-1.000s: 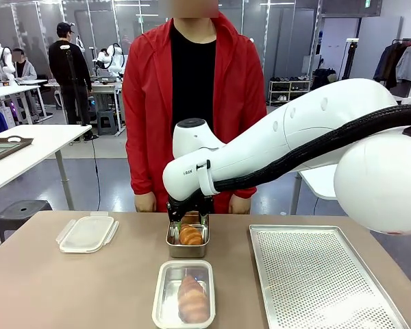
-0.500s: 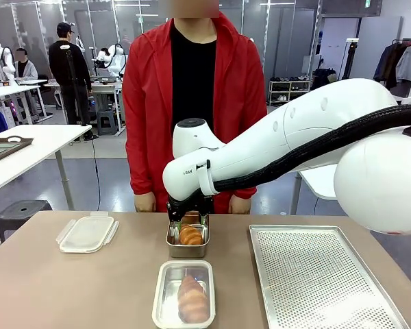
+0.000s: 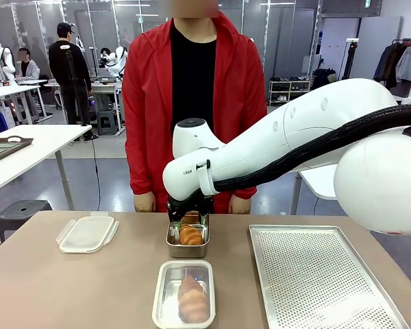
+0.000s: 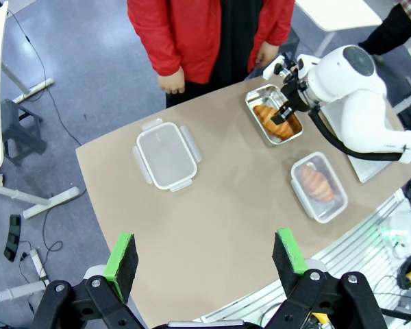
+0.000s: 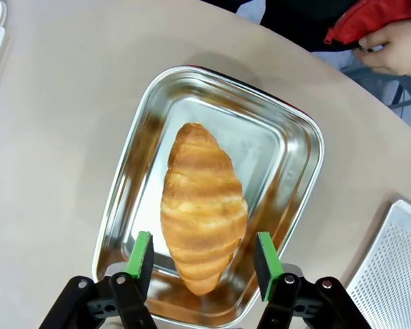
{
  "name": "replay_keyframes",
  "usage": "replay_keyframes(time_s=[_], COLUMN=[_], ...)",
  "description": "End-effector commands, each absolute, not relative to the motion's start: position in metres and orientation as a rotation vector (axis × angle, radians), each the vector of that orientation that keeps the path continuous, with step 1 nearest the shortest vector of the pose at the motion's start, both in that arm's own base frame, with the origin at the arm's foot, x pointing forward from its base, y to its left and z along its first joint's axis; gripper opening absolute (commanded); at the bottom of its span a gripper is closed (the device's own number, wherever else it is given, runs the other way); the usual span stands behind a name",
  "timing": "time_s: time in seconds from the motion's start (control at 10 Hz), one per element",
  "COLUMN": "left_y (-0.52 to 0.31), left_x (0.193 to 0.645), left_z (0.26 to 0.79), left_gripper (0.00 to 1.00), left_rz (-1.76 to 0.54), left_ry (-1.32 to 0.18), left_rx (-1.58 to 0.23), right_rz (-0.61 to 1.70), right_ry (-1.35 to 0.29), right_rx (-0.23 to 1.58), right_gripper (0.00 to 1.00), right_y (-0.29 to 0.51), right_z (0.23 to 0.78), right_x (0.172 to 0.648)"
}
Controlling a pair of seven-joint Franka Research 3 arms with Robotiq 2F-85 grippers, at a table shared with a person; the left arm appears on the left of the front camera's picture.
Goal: Place the bread into the airtight container.
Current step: Pick up a Butter Roll and place it into an empty Airtight Container.
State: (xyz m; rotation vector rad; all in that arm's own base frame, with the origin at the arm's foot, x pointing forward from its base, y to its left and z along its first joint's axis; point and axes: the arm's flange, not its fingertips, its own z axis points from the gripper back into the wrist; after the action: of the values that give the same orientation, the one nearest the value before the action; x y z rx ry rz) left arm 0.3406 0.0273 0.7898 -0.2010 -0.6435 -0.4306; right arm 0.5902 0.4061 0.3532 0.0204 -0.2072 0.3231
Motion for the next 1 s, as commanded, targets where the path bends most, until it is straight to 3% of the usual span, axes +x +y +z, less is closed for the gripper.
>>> replay_keyframes(time_s=[0.0, 0.4, 0.9], left_y=[0.027, 0.027, 0.027], left_x=[0.339, 0.339, 0.339], left_z=[0.79, 0.79, 0.79], left_gripper=[1.0, 1.0, 1.0], left_rz=[-0.434, -0.434, -0.434], left_ry=[-0.645, -0.645, -0.645], left_rx=[-0.206, -0.206, -0.206], right_rz=[0.323, 0.253, 0.348], right_ry=[-0.207, -0.234, -0.227], right_rx=[0.02, 0.031, 0.179], right_gripper=[0.74, 0.74, 0.74], right_y=[0.406, 0.358, 0.241], right_z=[0.353, 0.465, 0.605], right_x=[0.59, 0.551, 0.435])
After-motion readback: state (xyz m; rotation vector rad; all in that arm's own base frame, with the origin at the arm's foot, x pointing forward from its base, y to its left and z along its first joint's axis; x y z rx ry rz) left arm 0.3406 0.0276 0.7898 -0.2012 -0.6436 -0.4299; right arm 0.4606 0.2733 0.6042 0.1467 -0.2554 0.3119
